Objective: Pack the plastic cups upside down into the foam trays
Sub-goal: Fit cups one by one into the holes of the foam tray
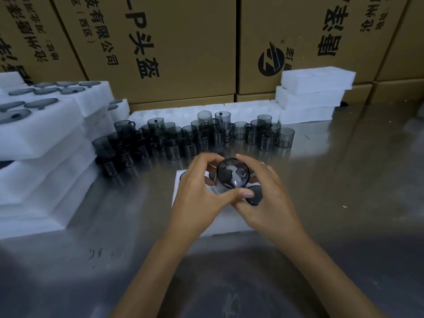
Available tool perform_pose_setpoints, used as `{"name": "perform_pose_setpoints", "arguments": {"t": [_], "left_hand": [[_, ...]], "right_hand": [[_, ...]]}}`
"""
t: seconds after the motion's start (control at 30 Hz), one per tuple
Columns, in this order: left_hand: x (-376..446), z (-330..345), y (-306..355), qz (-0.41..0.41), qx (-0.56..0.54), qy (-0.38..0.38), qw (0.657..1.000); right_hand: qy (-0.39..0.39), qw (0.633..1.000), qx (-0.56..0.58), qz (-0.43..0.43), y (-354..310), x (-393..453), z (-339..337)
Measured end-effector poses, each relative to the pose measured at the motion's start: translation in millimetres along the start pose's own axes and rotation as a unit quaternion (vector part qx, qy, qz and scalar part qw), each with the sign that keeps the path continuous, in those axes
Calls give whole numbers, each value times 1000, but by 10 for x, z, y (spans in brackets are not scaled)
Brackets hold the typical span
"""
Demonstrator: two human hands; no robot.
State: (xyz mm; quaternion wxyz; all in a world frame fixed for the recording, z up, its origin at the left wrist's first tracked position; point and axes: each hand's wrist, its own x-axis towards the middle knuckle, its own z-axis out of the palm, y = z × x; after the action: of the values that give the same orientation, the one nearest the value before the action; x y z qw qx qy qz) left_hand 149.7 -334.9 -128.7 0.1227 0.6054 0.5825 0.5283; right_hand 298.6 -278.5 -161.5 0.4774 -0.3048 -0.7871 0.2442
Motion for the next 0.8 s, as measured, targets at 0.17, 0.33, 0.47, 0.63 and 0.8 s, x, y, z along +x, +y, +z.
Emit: {"name": "perform_pose_setpoints", "arguments": {"t": [0.17, 0.33, 0.47, 0.63, 0.8], "left_hand": [[107, -203, -124, -78, -92, -20, 993], [116, -232, -293, -93, -27, -21, 995], [124, -261, -334, -109, -50, -26, 992], [106, -258, -337, -117, -71, -50, 989], [121, -250, -345, -104, -33, -39, 993]], "right_hand": [[-73, 996, -38, 37, 12, -38, 17], [-109, 991, -64, 32, -30, -25, 16], [-109, 990, -87, 35, -27, -25, 10], [-114, 981, -149, 40, 5, -22, 3], [-127, 966, -226, 23, -20, -27, -35]]}}
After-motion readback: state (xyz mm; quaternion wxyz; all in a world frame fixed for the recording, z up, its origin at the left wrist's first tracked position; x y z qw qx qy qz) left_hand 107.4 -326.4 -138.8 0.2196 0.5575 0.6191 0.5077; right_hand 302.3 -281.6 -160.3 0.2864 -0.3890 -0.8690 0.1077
